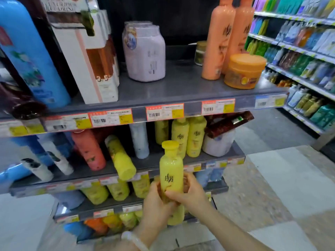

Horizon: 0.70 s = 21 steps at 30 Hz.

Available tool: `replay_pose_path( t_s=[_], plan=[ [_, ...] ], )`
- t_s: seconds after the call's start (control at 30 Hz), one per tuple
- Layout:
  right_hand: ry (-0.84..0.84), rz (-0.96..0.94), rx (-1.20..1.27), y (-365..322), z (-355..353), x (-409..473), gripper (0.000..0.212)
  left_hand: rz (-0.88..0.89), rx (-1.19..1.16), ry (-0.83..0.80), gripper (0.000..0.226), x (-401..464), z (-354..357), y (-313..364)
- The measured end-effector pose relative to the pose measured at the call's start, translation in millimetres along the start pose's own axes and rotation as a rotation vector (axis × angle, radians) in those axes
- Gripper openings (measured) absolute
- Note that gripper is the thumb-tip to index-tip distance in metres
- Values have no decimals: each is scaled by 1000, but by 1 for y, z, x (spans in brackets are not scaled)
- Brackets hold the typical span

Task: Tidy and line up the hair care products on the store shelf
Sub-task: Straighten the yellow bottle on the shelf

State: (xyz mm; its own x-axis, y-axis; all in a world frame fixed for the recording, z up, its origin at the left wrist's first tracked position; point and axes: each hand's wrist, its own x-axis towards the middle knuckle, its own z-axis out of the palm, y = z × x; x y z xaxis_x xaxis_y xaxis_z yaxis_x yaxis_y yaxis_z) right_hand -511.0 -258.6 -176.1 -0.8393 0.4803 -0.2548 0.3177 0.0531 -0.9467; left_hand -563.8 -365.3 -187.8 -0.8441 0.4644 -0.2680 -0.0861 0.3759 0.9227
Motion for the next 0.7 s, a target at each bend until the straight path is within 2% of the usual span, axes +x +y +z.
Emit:
replay_pose_path(
  t_s=[0.07, 0.27, 0.4, 0.5, 0.63, 0.7],
  plan=[
    [-10, 27, 5, 12, 9, 20, 63, -1, 56, 29, 63, 17, -1, -13],
    [56, -102, -42, -2, 23, 90, 68, 206, 137, 117, 46, 88, -11, 3],
    [103, -167, 90, -17, 22, 112, 81, 286, 132, 157, 42, 123, -14, 17],
    [148, -144, 146, -13, 16, 109, 66, 292, 99, 212, 47, 143, -10, 18],
    [344, -87, 54, 8, -1, 108, 35, 264, 71, 204, 55, 163, -1, 10],
    [393, -55, 28, 16, -10, 112, 33, 259, 47, 207, 58, 171, 3, 5]
  ],
)
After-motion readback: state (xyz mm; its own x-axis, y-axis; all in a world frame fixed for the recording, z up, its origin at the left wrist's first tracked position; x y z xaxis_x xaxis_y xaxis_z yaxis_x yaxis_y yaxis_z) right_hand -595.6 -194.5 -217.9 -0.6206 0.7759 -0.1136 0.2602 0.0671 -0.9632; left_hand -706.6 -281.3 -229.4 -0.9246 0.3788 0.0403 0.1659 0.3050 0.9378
